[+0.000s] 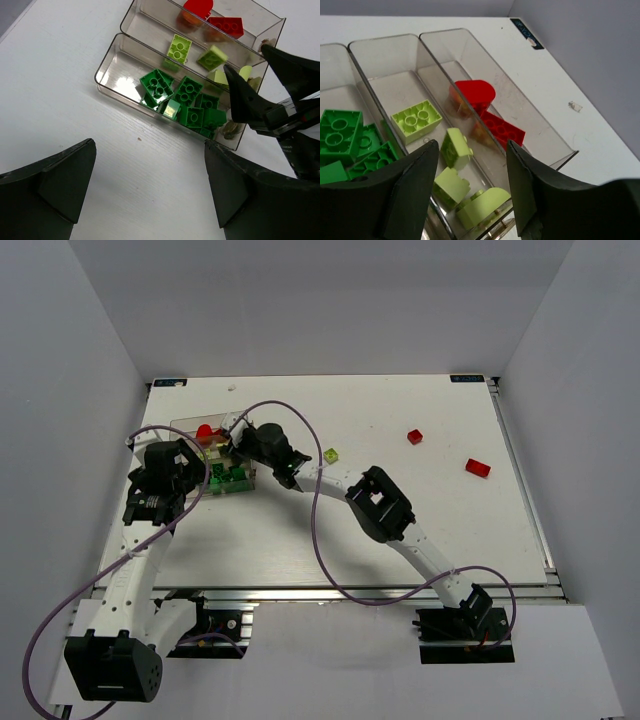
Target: Sort the legos into containers by color
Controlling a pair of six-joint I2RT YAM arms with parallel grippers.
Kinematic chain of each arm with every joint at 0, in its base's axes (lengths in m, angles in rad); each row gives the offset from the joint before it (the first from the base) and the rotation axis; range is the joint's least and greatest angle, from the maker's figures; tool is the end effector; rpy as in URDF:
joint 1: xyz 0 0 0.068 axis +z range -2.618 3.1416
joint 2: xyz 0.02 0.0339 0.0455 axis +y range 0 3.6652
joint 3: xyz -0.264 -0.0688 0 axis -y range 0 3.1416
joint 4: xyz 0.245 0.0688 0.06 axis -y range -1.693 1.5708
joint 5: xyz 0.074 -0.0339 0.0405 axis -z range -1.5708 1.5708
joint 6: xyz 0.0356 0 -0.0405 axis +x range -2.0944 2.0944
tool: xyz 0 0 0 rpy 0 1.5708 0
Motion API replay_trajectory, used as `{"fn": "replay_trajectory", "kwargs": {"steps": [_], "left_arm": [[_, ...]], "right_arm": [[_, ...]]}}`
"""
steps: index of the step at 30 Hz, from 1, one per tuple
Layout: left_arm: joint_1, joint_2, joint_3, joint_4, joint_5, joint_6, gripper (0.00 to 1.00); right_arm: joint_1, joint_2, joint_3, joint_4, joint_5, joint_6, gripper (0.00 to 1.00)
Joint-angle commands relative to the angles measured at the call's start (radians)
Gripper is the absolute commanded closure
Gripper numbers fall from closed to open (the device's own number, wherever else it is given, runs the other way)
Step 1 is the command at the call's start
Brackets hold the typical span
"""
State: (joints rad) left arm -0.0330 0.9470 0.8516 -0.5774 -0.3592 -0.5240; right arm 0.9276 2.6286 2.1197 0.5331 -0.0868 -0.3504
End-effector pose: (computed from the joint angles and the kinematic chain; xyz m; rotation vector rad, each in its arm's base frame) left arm 0.1996 0.0059 0.2973 -0.7171 2.0748 0.0921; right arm 0.3590 0.4841 0.1787 -0.9916 1.2175 0.5227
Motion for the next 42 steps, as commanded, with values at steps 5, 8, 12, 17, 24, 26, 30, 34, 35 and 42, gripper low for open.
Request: {"fn": "replay_trajectory", "kwargs": {"steps": [5,8,12,17,24,26,30,34,35,42], "left_arm": [[-0.001,-0.025,0.009,0.011,0.063,0.005,0.04],[-0.001,-0.046,-0.014,0.1,0.24,0.041,0.33],[0.001,-0.027,-0.06,0.253,0.541,0.05,0.53],[-0.033,0.084,-0.08,0.459,0.81,-0.017,0.35],[-0.27,0.408,0.154,0.399,0.697,0.079,0.2],[-0.327,0.491,0.216,0.383,0.657,0.052,0.17],[-0.438,0.702,0.418,0.243,0.433,-0.003,0.07],[-0.485,0.933,0.685,0.002,0.31,-0.209,0.02],[-0.492,1.005,0.725,-0.024,0.287,-0.234,0.02],[-0.541,1.271,1.086,-0.231,0.201,-0.455,0.02]], "right_arm": [[-0.012,-0.215,-0.139,0.027,-0.129,-0.033,0.25],[-0.039,-0.319,-0.199,-0.054,-0.18,-0.01,0.11],[-0.113,-0.458,-0.303,-0.165,-0.29,0.028,0.11],[-0.285,-0.614,-0.443,-0.323,-0.499,0.128,0.74],[-0.519,-0.852,-0.647,-0.492,-0.56,0.181,0.63],[-0.57,-0.904,-0.725,-0.51,-0.567,0.194,0.41],[-0.691,-1.012,-0.825,-0.587,-0.545,0.188,0.33],[-0.774,-1.102,-0.908,-0.648,-0.541,0.195,0.33],[-0.786,-1.119,-0.929,-0.647,-0.539,0.198,0.33],[-0.858,-1.246,-1.093,-0.567,-0.536,0.215,0.33]]}}
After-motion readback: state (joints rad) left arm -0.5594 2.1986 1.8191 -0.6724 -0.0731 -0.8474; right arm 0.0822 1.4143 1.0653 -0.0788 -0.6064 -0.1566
